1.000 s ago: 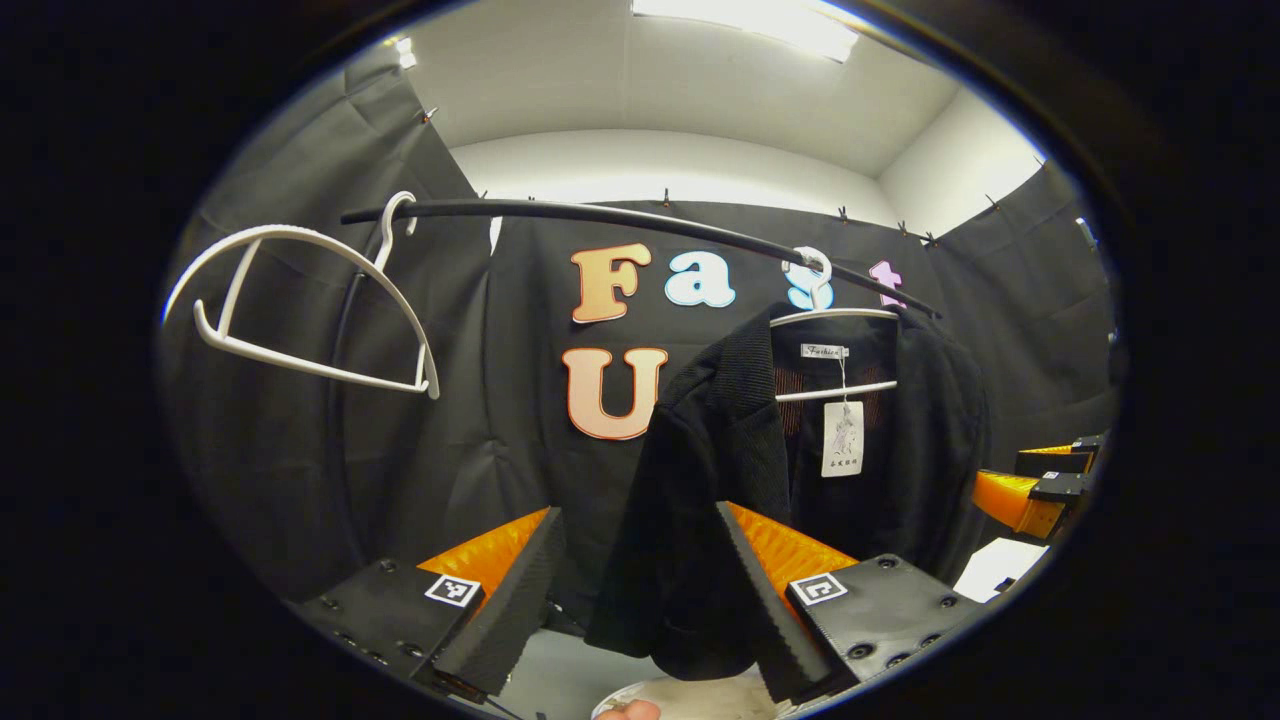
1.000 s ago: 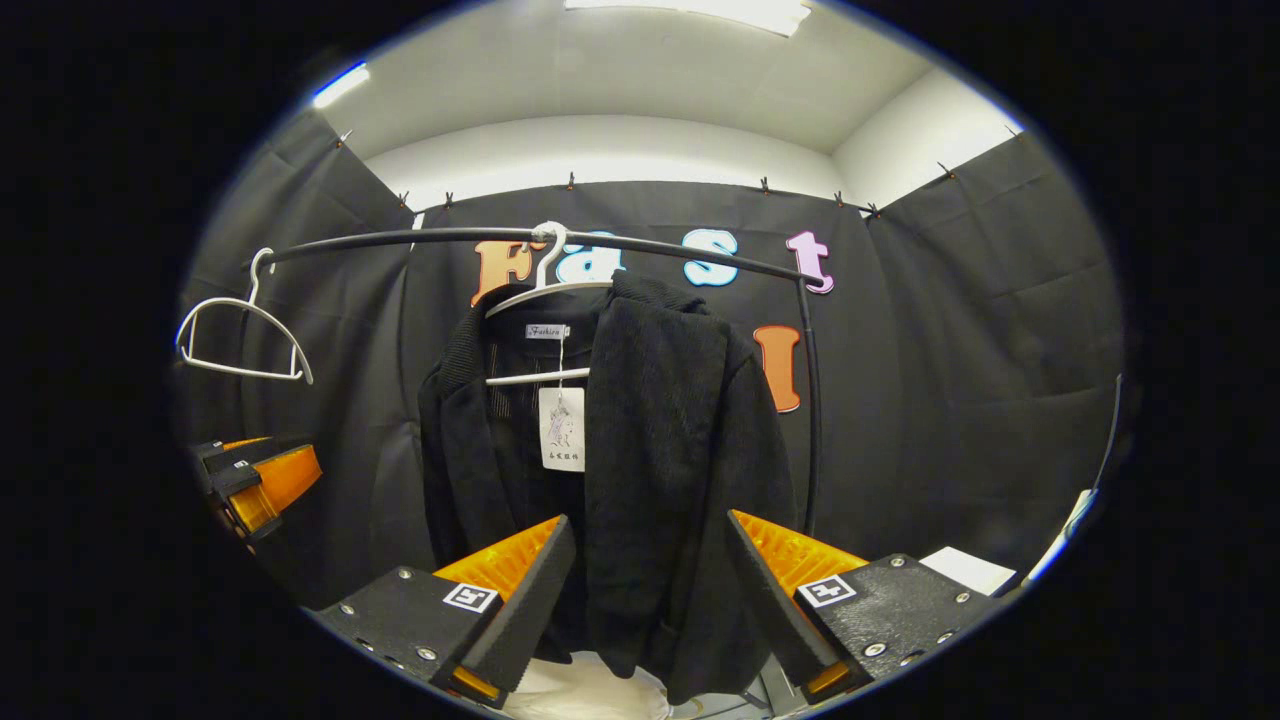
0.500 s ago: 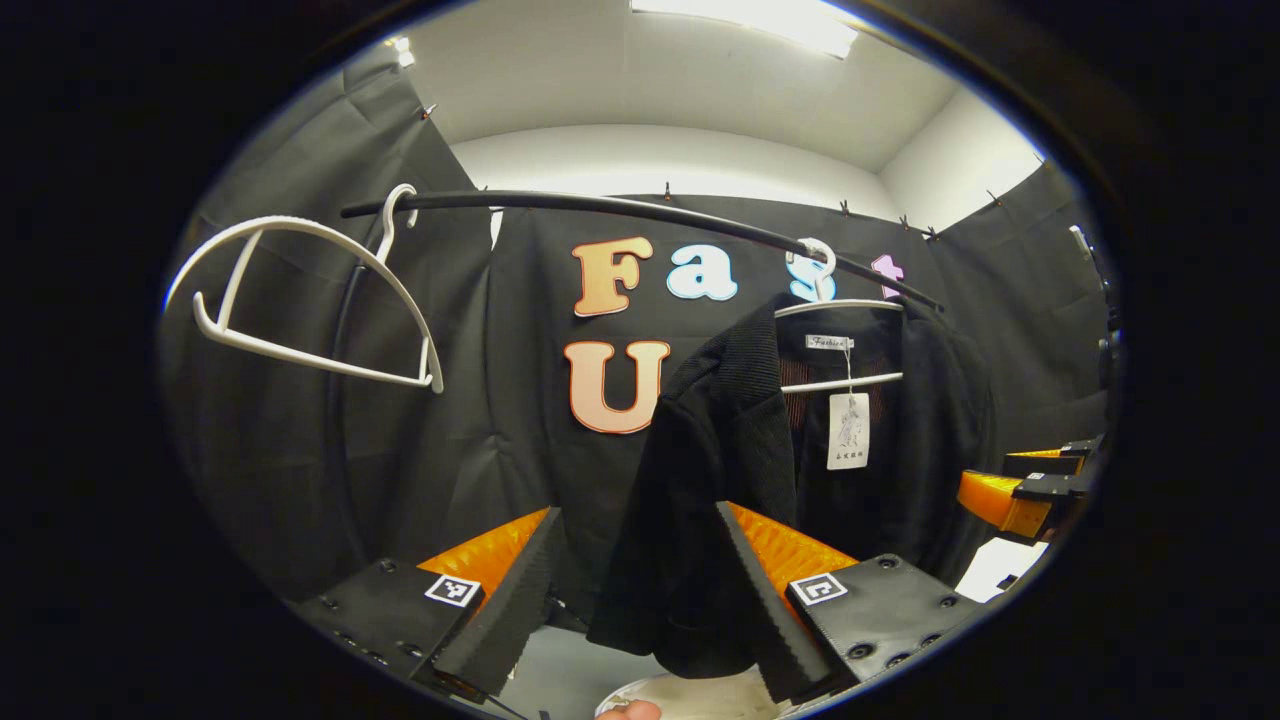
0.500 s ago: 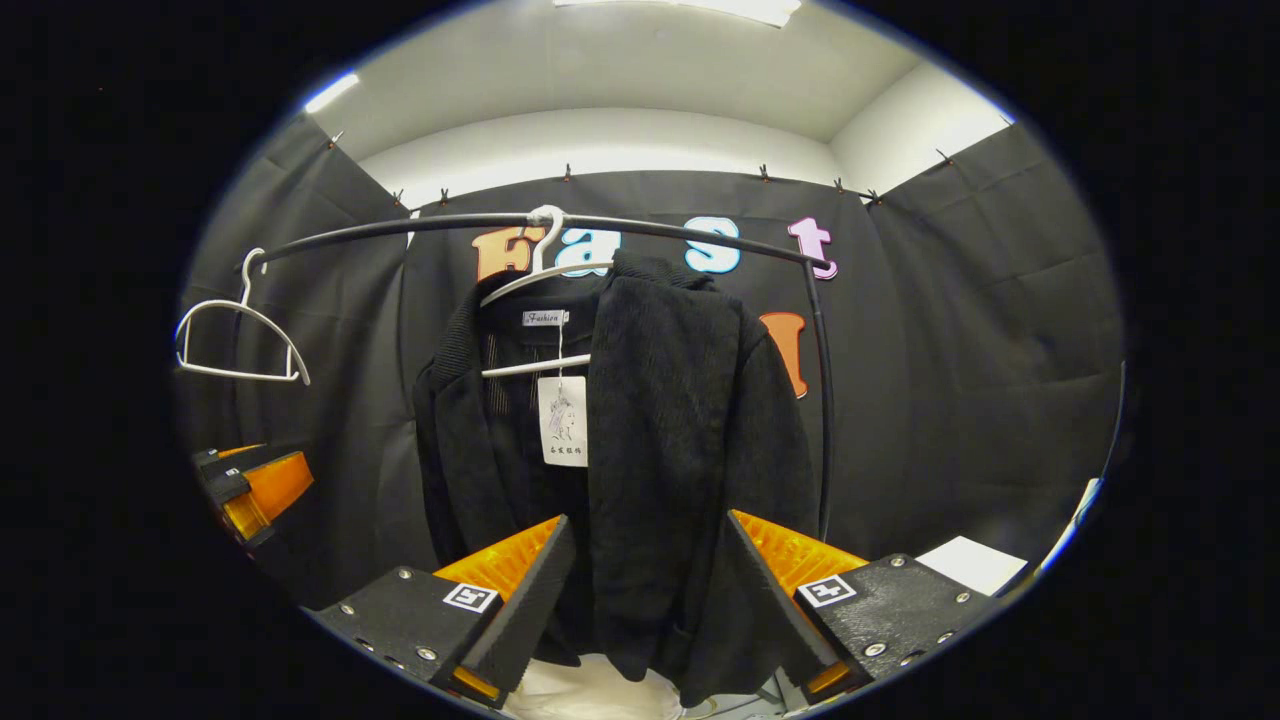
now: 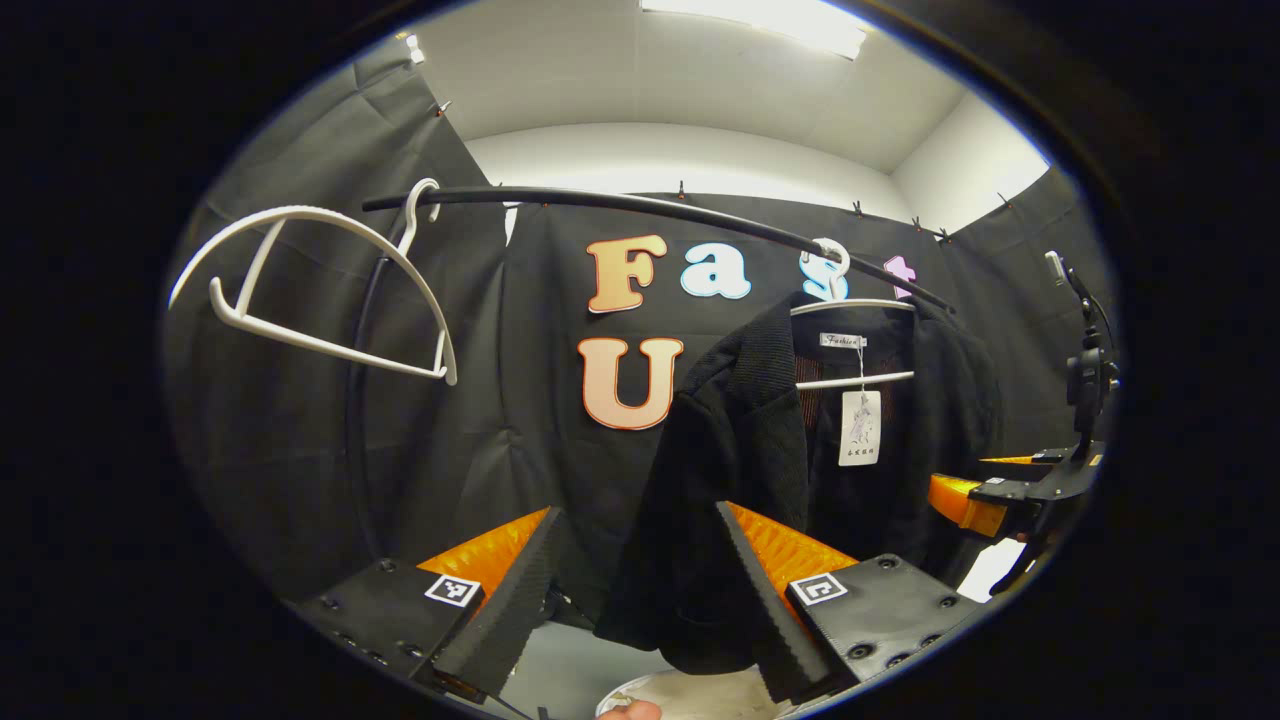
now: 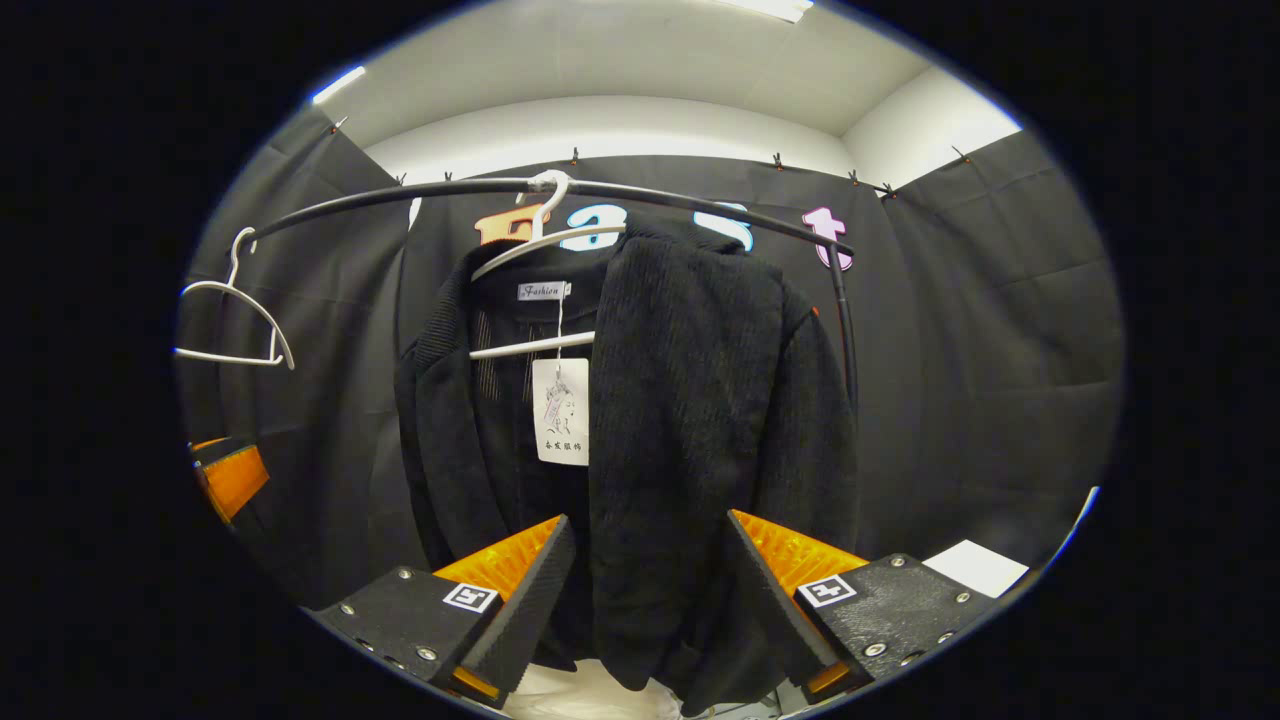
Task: Grasp the clothes on the hanger with both hands and then place them into the laundry hamper below.
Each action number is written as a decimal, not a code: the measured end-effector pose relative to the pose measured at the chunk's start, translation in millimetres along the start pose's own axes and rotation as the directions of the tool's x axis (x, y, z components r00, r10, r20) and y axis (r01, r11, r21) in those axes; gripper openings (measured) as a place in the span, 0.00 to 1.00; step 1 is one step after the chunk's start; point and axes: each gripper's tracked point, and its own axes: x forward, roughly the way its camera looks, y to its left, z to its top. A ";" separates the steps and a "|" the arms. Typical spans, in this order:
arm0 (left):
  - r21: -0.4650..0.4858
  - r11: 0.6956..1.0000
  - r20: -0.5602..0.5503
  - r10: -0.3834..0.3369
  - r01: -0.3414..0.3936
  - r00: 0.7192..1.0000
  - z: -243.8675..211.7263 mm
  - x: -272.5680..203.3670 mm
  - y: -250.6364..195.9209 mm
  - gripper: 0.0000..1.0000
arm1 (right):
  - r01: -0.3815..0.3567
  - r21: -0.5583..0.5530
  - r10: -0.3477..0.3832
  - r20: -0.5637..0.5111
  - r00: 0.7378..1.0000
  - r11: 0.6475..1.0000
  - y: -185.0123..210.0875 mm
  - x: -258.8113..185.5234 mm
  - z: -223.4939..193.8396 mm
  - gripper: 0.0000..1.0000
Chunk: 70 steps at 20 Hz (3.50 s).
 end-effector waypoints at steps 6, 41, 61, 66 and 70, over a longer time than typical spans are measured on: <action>-0.005 1.000 -0.010 0.022 -0.022 1.000 -5.2 -5.9 8.7 0.93 | 0.058 -0.034 -0.059 -0.057 0.997 0.998 6.8 38.5 -26.2 0.93; -0.085 0.996 -0.041 0.018 -0.021 0.999 -91.7 148.2 -142.1 0.97 | -0.057 -0.129 0.061 0.026 0.998 0.990 -0.5 4.8 -0.6 0.04; -0.134 0.956 -0.009 -0.265 0.261 0.964 -38.7 112.4 -70.8 0.16 | 0.081 -0.057 -0.076 0.090 0.993 0.995 -3.2 -17.3 27.8 0.02; -0.153 0.959 0.002 -0.241 0.239 0.970 -30.1 108.7 -63.4 0.10 | 0.066 -0.036 -0.063 0.069 0.996 0.997 -21.8 -23.1 30.0 0.00; -0.107 0.981 0.027 -0.162 0.164 0.986 -5.8 101.0 -50.4 0.10 | 0.090 -0.080 -0.077 0.154 0.985 0.993 -35.4 -32.0 61.7 0.00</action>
